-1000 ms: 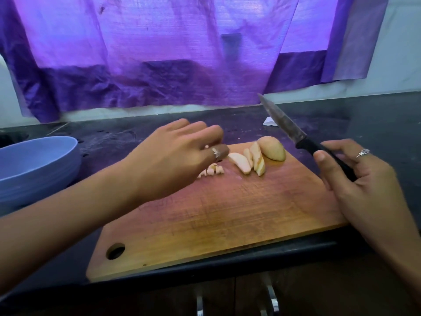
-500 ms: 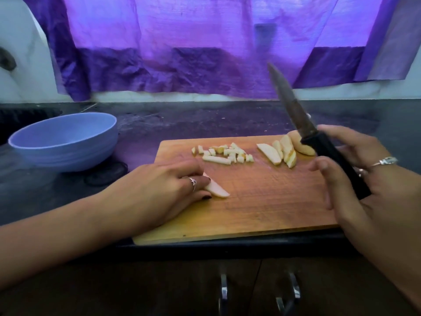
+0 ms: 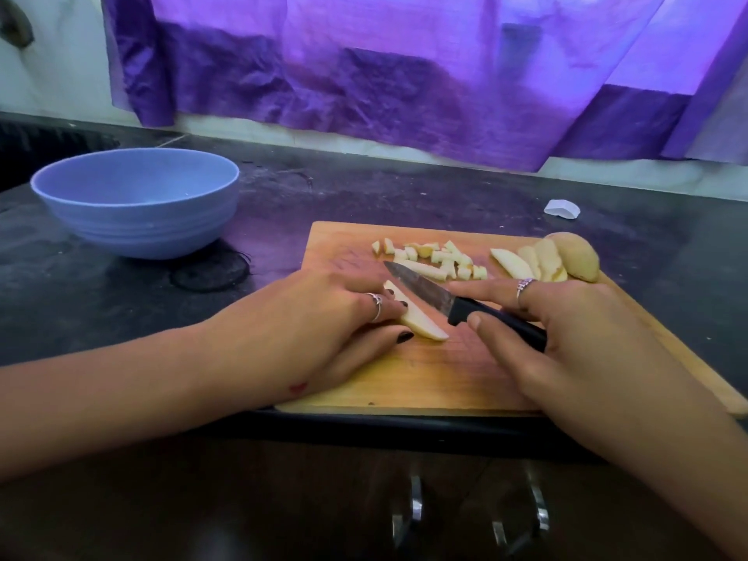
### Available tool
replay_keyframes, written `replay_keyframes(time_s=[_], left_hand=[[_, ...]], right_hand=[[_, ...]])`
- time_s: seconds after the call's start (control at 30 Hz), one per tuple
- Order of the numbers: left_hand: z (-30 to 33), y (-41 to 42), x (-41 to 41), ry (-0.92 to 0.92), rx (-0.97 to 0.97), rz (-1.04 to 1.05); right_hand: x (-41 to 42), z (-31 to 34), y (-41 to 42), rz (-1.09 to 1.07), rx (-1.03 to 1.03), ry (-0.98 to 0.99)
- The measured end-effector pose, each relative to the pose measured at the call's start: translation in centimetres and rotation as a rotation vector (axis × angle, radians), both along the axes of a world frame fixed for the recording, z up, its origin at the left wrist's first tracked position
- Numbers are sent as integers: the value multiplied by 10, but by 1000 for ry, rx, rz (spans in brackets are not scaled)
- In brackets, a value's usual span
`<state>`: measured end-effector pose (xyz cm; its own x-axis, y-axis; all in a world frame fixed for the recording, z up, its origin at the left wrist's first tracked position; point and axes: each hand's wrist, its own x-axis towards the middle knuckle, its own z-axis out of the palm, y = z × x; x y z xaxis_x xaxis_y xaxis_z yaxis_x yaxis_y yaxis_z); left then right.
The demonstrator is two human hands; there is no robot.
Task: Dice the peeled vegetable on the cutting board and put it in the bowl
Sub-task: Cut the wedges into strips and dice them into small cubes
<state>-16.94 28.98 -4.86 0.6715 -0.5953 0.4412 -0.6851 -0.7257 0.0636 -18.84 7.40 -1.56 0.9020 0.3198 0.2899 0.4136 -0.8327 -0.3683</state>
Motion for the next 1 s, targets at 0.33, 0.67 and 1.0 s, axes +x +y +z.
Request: replay_keyframes(time_s=[0.33,0.67,1.0], left_hand=[[-2,2,4,34,-57,-33],[-2,3,8,9,-89,-39],[-2,-13,10,-89,-83,96]], right_hand=[[2,6,9,45,3,34],[15,20,20,70,-139,74],[6,17,22,37,-274,6]])
